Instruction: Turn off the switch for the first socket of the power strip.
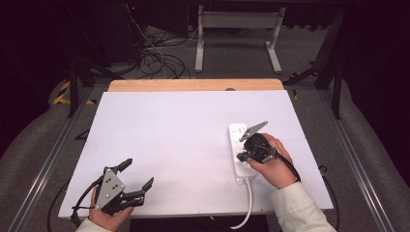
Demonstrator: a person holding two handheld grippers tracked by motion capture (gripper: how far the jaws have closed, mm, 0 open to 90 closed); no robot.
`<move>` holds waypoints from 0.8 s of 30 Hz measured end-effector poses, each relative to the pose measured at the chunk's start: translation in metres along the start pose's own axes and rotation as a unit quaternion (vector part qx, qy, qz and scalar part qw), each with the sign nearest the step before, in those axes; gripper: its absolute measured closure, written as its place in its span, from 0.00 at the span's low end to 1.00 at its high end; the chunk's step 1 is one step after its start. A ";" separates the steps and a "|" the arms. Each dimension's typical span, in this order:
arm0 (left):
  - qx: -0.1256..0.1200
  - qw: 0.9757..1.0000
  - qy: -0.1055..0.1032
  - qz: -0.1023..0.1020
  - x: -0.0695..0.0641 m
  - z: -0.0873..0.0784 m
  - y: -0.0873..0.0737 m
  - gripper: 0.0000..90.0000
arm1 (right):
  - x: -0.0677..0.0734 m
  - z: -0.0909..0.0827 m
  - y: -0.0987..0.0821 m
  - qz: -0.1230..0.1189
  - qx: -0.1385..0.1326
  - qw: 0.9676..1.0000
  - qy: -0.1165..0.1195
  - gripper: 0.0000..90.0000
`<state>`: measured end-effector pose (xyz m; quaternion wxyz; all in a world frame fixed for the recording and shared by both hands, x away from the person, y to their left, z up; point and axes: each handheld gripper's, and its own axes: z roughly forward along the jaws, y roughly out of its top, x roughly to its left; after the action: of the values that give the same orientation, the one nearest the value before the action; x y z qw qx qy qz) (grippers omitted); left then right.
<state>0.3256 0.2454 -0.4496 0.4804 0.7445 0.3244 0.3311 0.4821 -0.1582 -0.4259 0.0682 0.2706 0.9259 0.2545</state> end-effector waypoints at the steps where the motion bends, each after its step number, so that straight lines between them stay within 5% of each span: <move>1: 0.000 1.000 0.000 0.000 0.000 0.000 0.000 0.17 | 0.000 0.000 0.000 0.000 0.000 1.000 0.000 1.00; 24: 0.001 1.000 0.000 0.000 0.000 0.000 0.000 0.17 | 0.003 0.008 0.000 -0.004 0.015 1.000 0.001 1.00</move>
<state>0.3257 0.2452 -0.4497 0.4800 0.7449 0.3246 0.3307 0.4812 -0.1531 -0.4324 0.0641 0.2673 0.9309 0.2404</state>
